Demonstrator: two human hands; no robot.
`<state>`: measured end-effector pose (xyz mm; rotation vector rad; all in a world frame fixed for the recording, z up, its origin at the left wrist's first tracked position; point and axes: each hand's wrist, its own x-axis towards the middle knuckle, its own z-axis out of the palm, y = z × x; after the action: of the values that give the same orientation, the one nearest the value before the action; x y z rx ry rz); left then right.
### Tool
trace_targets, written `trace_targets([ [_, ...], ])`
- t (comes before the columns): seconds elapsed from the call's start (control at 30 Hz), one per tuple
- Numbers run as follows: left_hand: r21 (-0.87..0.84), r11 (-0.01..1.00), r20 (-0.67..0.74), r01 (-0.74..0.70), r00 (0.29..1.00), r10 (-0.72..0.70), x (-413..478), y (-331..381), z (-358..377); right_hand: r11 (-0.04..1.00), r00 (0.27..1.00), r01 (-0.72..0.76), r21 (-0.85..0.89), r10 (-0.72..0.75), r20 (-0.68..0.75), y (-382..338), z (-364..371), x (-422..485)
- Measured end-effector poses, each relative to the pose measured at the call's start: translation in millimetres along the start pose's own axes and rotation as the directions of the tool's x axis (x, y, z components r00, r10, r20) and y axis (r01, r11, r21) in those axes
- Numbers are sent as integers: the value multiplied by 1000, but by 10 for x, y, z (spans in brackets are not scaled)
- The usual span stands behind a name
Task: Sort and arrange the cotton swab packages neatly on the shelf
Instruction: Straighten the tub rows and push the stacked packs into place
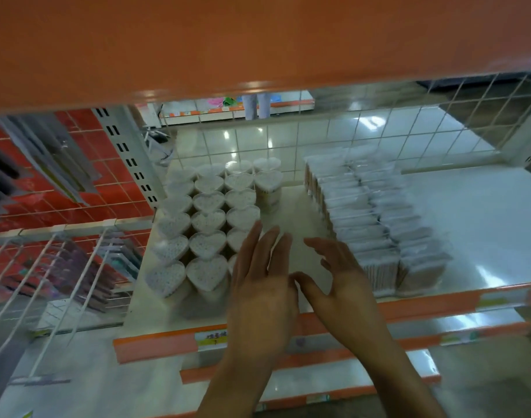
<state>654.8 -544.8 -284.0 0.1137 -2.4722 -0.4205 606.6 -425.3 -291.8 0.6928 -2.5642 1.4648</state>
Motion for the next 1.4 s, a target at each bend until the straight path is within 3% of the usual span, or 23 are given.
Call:
trace_targets([
  [0.2, -25, 1000, 64, 1, 998, 1, 72, 344, 233, 996, 998, -38, -76, 34, -47, 134, -449, 8],
  [0.47, -103, 989, 196, 102, 977, -81, 121, 750, 463, 987, 986, -156, -45, 153, -60, 280, -878, -24],
  [0.73, -85, 977, 250, 193, 954, -167, 120, 916, 585, 968, 970, -244, -60, 244, -7, 407, -1025, -82],
  [1.4, -181, 917, 225, 356, 922, -314, 56, 976, 566, 979, 985, -150, -138, 161, 69, 499, -942, -187],
])
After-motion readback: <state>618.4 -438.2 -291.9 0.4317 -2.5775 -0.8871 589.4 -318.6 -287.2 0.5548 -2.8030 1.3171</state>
